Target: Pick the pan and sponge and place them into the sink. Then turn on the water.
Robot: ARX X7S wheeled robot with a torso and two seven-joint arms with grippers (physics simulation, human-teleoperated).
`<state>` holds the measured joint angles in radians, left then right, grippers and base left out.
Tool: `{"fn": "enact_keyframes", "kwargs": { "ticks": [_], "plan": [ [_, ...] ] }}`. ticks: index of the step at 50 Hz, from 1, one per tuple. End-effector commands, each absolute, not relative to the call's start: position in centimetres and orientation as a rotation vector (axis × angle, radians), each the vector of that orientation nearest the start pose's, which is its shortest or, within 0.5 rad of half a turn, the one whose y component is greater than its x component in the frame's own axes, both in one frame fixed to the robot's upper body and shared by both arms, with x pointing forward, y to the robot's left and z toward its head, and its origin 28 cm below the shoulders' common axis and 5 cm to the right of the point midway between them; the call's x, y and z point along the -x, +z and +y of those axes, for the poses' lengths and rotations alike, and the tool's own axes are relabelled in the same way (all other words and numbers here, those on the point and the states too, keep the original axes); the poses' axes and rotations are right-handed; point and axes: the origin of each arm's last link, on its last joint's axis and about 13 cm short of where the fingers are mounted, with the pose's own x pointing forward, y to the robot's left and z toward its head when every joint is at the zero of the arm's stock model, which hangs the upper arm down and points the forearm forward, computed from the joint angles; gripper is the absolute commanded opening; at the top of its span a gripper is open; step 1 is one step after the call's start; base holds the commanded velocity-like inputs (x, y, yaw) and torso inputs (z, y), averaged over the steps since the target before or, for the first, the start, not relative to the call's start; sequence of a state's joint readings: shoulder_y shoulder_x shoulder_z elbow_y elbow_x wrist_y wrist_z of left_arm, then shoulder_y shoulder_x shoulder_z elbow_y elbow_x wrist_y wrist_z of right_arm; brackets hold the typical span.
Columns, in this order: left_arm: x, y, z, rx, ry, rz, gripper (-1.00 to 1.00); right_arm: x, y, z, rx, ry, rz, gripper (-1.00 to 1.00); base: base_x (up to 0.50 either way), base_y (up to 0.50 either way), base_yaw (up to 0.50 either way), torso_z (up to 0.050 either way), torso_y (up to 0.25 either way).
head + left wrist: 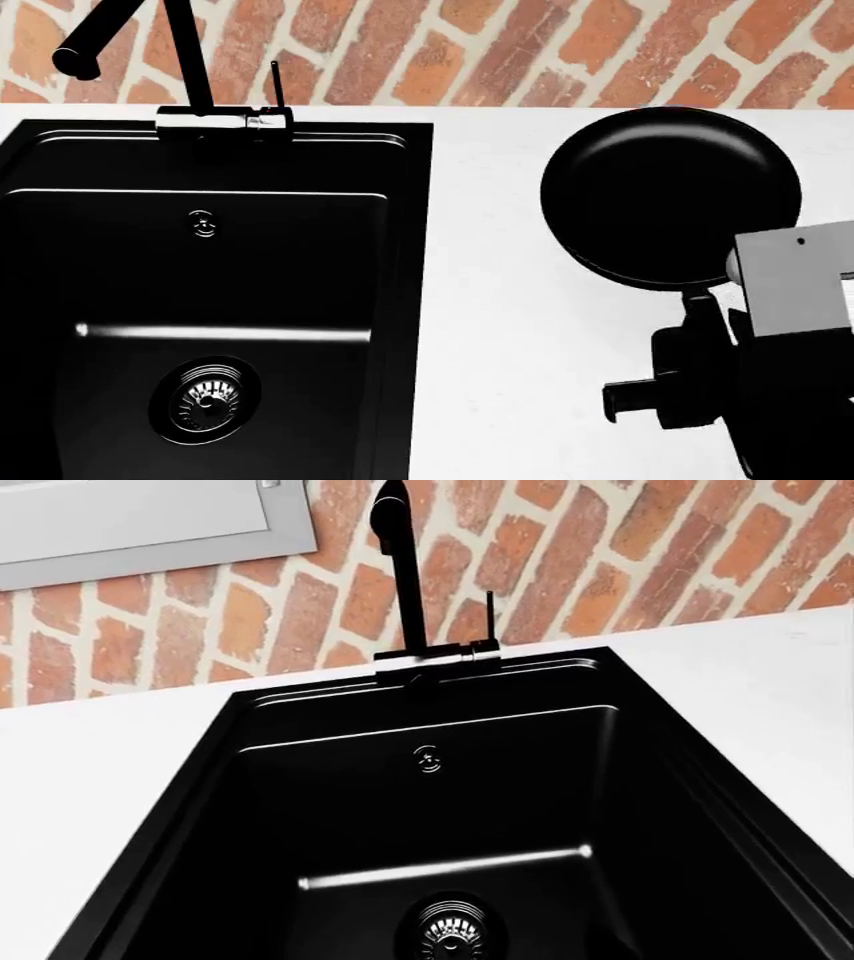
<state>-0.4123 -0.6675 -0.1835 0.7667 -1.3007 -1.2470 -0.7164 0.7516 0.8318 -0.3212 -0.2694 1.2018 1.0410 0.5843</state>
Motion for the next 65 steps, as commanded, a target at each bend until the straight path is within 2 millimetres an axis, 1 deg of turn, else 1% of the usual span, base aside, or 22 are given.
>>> {"fn": "enact_keyframes", "kwargs": {
  "ticks": [1,2,3,5,11,15,17,20,22,28,29,31,40,45,50,53,59,65],
  "plan": [
    [-18.8,20.2,26.5,-0.101,-0.034,0.171,1.0,-25.3,21.3,-18.9,0.172,0.073,0.25,-1.0,0.0,0.0,0.0,0.0,0.01],
    [-18.7,20.2,26.6,-0.101,-0.034,0.171,1.0,-25.3,21.4,-18.9,0.167,0.068,0.23,-1.0,0.0,0.0,0.0,0.0,0.0],
    [-18.6,20.2,26.6,-0.101,-0.033,0.171,1.0,-25.1,21.4,-18.8,0.162,0.114,0.228,-1.0,0.0,0.0,0.0,0.0,0.0],
    [-18.6,20.2,26.7,-0.1,-0.032,0.169,1.0,-24.9,21.4,-18.8,0.233,0.104,0.187,-1.0,0.0,0.0,0.0,0.0,0.0],
    [-18.3,20.4,27.2,-0.101,-0.027,0.164,1.0,-24.7,21.2,-18.5,0.218,0.155,0.188,-1.0,0.0,0.0,0.0,0.0,0.002],
    [-18.3,20.3,27.1,-0.102,-0.025,0.164,1.0,-24.7,21.1,-18.5,0.215,0.157,0.183,-1.0,0.0,0.08,0.0,0.0,0.003],
    [-18.1,20.3,27.3,-0.103,-0.024,0.164,1.0,-24.7,21.0,-18.5,0.217,0.159,0.182,-1.0,0.0,0.24,0.0,0.0,0.0],
    [-17.9,20.4,27.5,-0.104,-0.024,0.163,1.0,-24.6,21.0,-18.4,0.213,0.166,0.184,-1.0,0.0,0.5,0.0,0.0,0.003],
    [-18.3,20.3,27.1,-0.105,-0.025,0.163,1.0,-24.7,20.9,-18.4,0.214,0.167,0.189,-1.0,0.0,0.43,0.0,0.0,0.0],
    [-18.2,20.2,27.2,-0.103,-0.022,0.164,1.0,-24.7,20.7,-18.3,0.223,0.177,0.201,-1.0,0.0,0.42,0.0,0.0,0.002],
    [-18.7,20.2,26.8,-0.103,-0.022,0.164,1.0,-24.7,20.7,-18.3,0.221,0.177,0.201,-1.0,0.0,0.42,0.0,0.0,0.0],
    [-18.3,20.3,27.2,-0.103,-0.021,0.164,1.0,-24.7,20.7,-18.3,0.225,0.176,0.201,-1.0,0.0,0.46,0.0,0.0,0.005],
    [-18.3,20.2,27.2,-0.1,-0.023,0.165,1.0,-24.7,20.8,-18.4,0.224,0.175,0.199,-1.0,0.0,0.5,0.0,0.002,0.001],
    [-18.1,20.3,27.3,-0.103,-0.022,0.165,1.0,-25.0,20.6,-18.2,0.222,0.182,0.203,-1.0,0.0,0.5,0.0,0.0,0.002],
    [-18.1,20.3,27.3,-0.104,-0.022,0.164,1.0,-25.4,20.9,-18.3,0.226,0.185,0.199,-1.0,0.0,0.5,0.0,0.0,0.002],
    [-18.2,20.3,27.3,-0.103,-0.022,0.165,1.0,-25.3,20.8,-18.3,0.223,0.182,0.199,-1.0,0.0,0.5,0.0,0.0,0.0],
    [-18.7,20.2,26.9,-0.103,-0.027,0.166,1.0,-25.0,20.3,-18.4,0.211,0.177,0.21,-1.0,0.0,0.5,0.0,0.0,0.002],
    [-18.3,20.1,27.1,-0.102,-0.028,0.167,1.0,-25.1,20.4,-18.4,0.216,0.185,0.211,-1.0,0.0,0.09,0.0,0.002,0.002]
  ]
}}
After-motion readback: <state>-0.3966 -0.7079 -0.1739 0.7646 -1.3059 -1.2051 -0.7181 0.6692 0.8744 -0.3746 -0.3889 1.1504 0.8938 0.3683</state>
